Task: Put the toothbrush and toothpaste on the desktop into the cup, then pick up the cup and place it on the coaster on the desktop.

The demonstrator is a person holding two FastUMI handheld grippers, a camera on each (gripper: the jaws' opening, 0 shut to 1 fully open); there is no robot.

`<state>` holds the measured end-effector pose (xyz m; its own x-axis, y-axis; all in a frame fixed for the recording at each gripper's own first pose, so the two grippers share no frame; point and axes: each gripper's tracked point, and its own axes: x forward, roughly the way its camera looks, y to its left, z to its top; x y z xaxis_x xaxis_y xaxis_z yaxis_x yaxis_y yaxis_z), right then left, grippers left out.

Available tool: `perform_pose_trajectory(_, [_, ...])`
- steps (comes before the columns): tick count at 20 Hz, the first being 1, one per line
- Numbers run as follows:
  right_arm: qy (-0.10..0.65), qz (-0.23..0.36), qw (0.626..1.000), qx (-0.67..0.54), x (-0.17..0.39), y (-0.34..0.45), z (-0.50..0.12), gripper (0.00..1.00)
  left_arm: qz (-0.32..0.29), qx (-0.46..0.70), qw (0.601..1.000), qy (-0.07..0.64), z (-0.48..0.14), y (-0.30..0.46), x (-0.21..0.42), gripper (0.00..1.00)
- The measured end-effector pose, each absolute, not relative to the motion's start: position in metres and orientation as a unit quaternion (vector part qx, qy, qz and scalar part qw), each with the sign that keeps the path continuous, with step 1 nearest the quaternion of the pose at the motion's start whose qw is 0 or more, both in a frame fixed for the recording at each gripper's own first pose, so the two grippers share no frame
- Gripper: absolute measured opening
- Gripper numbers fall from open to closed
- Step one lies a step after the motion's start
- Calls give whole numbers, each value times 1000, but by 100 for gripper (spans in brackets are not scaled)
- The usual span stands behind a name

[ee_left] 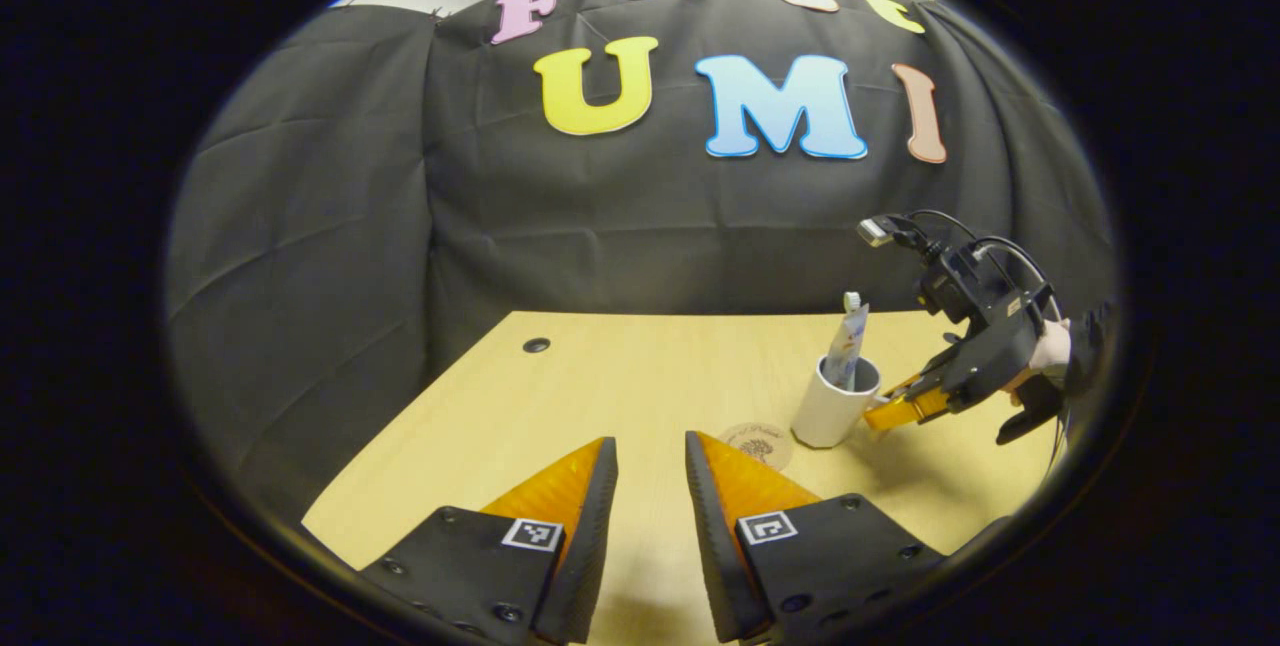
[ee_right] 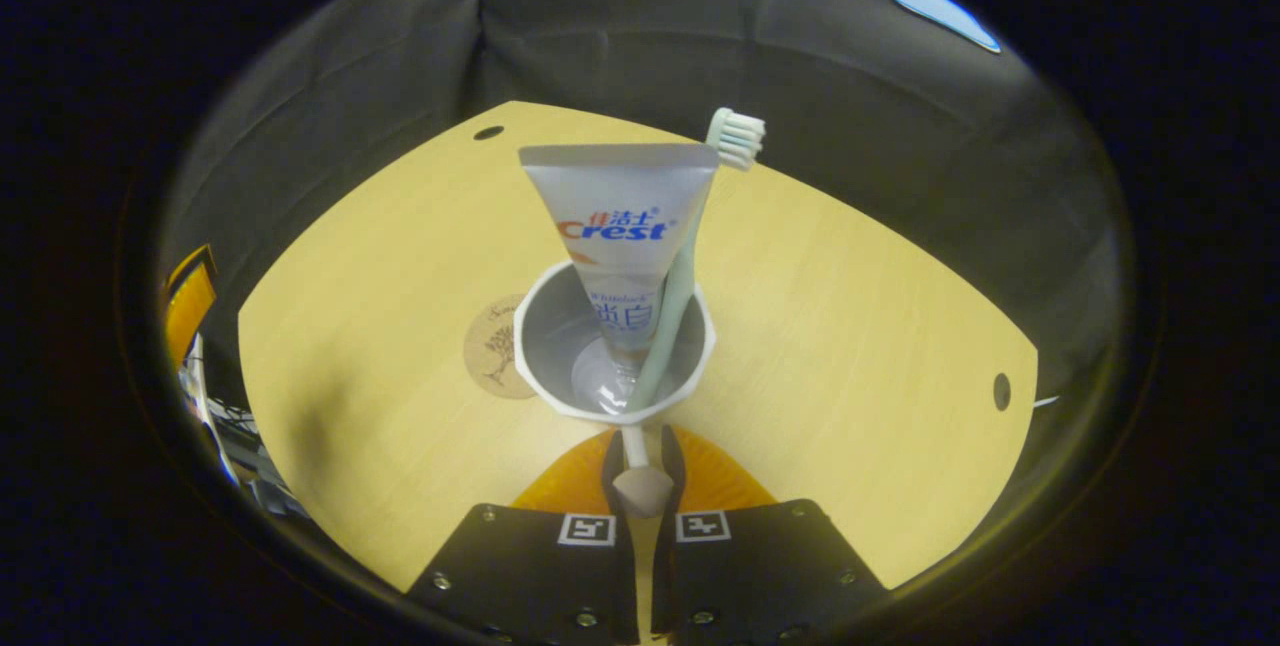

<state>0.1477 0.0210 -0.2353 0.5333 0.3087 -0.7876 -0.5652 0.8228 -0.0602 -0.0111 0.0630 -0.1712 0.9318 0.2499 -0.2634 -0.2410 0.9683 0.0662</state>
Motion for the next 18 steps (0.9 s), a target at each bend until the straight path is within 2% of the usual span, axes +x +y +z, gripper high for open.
perform_pose_trajectory(9, [406,283,853,-166,141,49,-215,7,141,9,980,142,-178,96,-23,50])
perform_pose_trajectory(10, [404,286,852,-167,141,49,-214,7,143,8,979,143,-179,99,-23,42])
perform_pose_trajectory(12, [403,291,850,-175,142,48,-214,7,146,7,979,144,-181,105,-25,43])
perform_pose_trajectory(13, [404,293,848,-178,141,49,-214,7,147,6,979,144,-181,107,-26,50])
perform_pose_trajectory(14, [406,294,846,-180,141,50,-215,7,148,6,978,144,-182,109,-27,50])
perform_pose_trajectory(15, [407,295,845,-184,142,50,-215,7,149,5,978,144,-183,111,-28,43])
perform_pose_trajectory(17, [410,298,839,-196,142,46,-214,7,151,2,978,144,-183,115,-29,43])
perform_pose_trajectory(18, [404,299,841,-200,145,44,-211,7,151,0,978,144,-183,116,-29,50])
